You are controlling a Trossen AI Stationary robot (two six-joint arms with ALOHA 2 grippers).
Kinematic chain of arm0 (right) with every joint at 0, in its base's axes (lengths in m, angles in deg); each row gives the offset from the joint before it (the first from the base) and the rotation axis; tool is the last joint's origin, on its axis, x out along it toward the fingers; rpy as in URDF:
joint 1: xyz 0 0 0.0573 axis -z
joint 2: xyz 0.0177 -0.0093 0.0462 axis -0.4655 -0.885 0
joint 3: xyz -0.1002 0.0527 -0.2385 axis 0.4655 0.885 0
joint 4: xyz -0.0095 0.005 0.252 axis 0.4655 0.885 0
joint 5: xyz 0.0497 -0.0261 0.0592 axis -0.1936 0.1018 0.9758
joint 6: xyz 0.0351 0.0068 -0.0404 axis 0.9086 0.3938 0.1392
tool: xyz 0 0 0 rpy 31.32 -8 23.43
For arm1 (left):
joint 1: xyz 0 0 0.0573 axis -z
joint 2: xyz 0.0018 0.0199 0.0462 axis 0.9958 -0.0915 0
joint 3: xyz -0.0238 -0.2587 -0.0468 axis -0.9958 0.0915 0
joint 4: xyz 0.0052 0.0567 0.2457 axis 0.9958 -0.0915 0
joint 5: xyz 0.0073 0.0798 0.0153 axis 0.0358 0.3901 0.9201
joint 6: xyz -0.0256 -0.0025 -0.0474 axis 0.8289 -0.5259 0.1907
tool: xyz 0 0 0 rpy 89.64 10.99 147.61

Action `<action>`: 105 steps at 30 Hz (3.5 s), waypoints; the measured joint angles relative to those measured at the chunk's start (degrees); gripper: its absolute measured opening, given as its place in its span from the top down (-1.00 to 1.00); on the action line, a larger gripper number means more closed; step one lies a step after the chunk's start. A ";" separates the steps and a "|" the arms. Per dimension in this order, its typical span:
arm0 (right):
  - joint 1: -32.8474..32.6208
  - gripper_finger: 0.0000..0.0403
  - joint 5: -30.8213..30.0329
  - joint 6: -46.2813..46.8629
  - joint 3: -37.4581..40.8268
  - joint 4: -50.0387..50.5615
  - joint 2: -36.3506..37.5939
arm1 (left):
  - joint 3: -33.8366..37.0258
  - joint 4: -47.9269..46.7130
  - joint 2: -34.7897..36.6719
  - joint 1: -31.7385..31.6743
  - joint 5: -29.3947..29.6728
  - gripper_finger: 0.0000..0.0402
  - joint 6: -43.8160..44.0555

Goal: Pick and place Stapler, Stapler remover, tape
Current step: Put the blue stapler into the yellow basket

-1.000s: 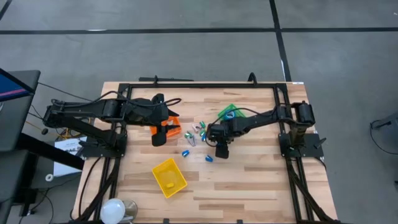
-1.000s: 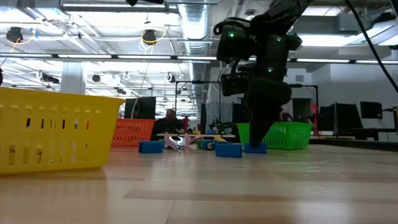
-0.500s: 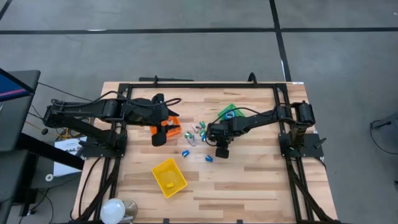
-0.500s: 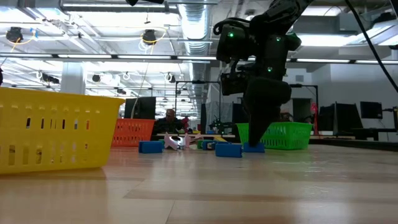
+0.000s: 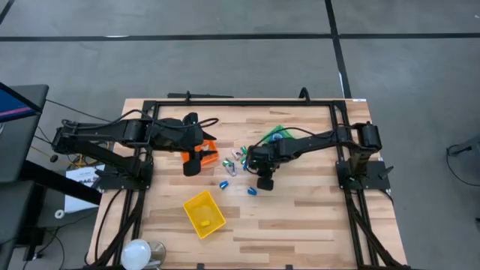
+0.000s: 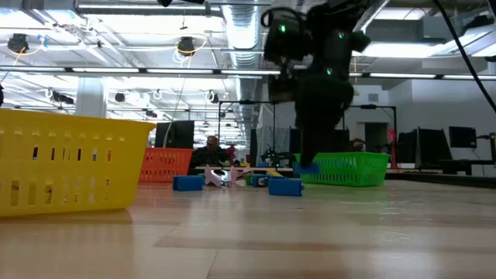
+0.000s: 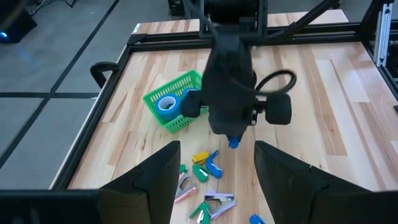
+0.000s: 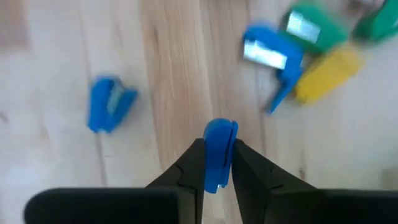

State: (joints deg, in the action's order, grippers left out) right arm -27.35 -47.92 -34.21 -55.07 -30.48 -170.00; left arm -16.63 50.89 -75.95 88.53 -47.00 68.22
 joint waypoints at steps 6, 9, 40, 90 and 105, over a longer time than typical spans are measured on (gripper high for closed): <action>0.01 0.73 -1.09 -0.01 -2.69 -0.42 5.36 | 0.00 0.58 0.00 0.00 0.00 0.03 0.00; 0.01 0.73 -2.59 0.02 -3.03 -1.78 9.72 | 0.00 1.13 0.00 0.01 0.00 0.03 0.00; 0.34 0.73 -4.35 -1.04 -3.01 -28.90 28.60 | 0.00 26.78 0.00 0.01 -7.80 0.03 2.46; -0.03 0.75 3.52 -4.52 -3.01 -49.33 28.60 | 0.04 45.81 -7.53 -1.32 -6.11 -0.11 5.60; -0.03 0.76 3.41 -5.56 -3.01 -49.33 28.60 | 0.04 45.86 -7.54 -1.34 -5.77 0.18 5.60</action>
State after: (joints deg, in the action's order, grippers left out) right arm -27.38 -44.51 -39.77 -58.07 -79.81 -141.40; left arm -16.59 96.75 -83.49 87.19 -52.77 73.82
